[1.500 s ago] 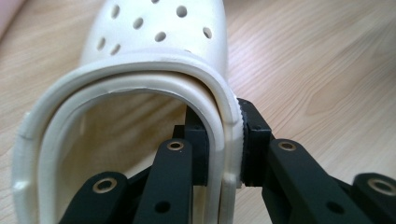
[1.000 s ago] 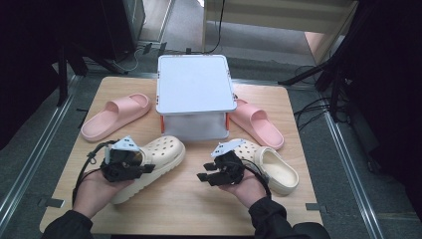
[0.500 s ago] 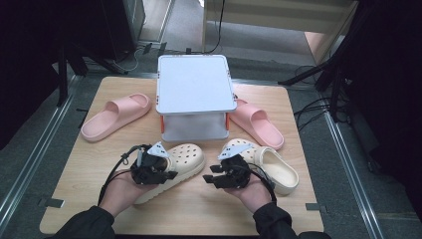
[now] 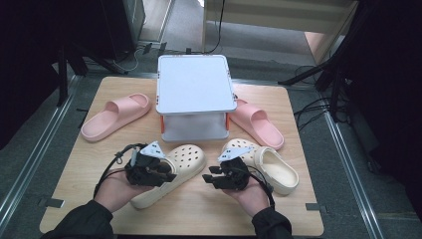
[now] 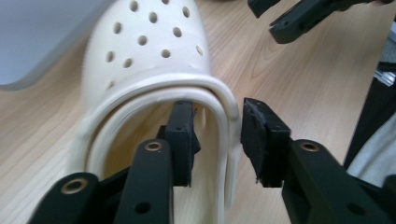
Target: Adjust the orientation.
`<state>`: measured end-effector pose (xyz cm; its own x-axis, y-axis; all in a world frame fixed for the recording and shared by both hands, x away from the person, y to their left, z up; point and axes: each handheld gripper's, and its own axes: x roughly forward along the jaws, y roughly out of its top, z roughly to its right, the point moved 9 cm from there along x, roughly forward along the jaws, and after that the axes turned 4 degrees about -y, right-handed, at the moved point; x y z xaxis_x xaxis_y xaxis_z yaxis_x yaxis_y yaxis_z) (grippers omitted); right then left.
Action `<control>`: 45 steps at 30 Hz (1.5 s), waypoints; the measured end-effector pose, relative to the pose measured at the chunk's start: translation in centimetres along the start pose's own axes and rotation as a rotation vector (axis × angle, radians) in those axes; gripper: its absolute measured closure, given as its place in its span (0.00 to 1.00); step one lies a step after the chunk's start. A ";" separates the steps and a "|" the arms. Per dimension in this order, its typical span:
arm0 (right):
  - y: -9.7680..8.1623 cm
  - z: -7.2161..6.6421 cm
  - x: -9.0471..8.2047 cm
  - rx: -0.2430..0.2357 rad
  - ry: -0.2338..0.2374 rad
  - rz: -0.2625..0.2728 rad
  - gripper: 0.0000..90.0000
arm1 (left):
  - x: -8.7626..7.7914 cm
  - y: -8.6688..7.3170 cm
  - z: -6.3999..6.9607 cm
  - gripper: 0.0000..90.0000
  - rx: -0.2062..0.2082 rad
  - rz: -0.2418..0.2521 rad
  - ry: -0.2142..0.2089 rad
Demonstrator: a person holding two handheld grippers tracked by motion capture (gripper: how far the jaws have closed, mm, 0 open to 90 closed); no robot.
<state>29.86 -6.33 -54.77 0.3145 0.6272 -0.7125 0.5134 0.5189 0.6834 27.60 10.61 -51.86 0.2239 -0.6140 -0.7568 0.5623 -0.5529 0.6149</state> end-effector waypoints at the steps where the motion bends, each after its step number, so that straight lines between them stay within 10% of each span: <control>1: 0.1 -0.1 0.0 0.002 -0.002 0.005 0.69 | -0.4 0.0 -0.2 0.77 0.002 0.008 0.004; 10: 0.6 -0.9 1.4 0.037 0.005 0.010 0.88 | -3.2 -1.2 -4.5 0.94 -0.105 0.062 0.027; 20: 0.5 -2.7 4.0 -0.004 0.027 -0.031 0.94 | -1.4 -3.2 -8.3 0.99 -0.176 0.026 0.022; 24: 0.4 -2.8 4.8 -0.003 0.029 -0.041 0.94 | 0.4 -4.0 -8.5 0.99 -0.181 -0.044 0.019; 45: 0.8 -1.5 5.2 0.029 0.019 -0.053 0.94 | 0.7 -4.8 -6.6 0.99 -0.188 -0.057 -0.042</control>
<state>30.66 -1.77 -57.72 0.2716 0.6104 -0.7441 0.5520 0.5346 0.6400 30.28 16.54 -56.83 0.1566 -0.6099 -0.7769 0.7124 -0.4750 0.5166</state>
